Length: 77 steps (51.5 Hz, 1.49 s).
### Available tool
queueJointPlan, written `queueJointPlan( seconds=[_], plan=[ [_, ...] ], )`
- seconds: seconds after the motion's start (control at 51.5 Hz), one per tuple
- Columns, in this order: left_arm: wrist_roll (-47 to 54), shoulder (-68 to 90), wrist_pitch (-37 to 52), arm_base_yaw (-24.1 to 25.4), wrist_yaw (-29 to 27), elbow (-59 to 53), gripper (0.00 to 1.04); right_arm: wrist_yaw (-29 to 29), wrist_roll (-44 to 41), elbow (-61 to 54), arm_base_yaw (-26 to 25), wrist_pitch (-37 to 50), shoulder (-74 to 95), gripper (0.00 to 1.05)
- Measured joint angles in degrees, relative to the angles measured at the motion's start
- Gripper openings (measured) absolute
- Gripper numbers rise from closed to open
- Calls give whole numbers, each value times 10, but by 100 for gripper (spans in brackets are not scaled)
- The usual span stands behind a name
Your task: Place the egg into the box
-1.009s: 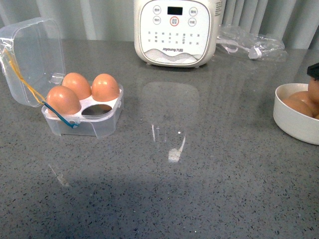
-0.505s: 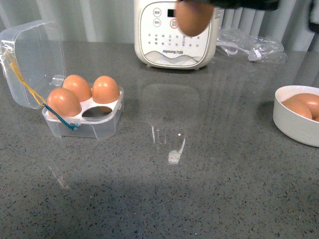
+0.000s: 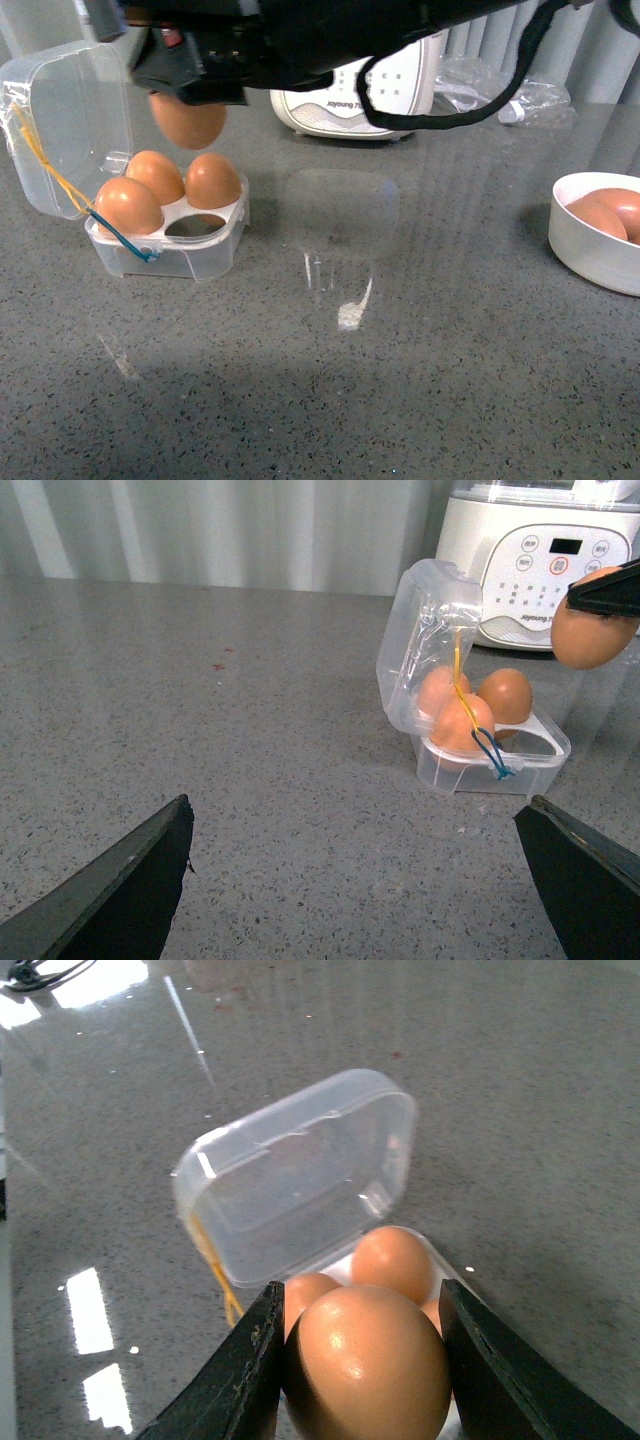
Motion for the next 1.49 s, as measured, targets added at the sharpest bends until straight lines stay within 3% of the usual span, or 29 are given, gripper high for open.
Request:
queueJointPlan(
  seconds=[0.233,1.145,1.223,1.378,1.494],
  plan=[
    [0,0,0,0,0,0,98,5,-7,5,20,-3,13,39],
    [0,0,0,0,0,0,98,37,-4,23,17,-8,61,40],
    [0,0,0,0,0,0,98,49,-3,23,17,-10,61,56],
    [0,0,0,0,0,0,98,51,6,23,17,-9,61,75],
    [0,0,0,0,0,0,98,57,16,21,12,-3,56,98]
  ],
)
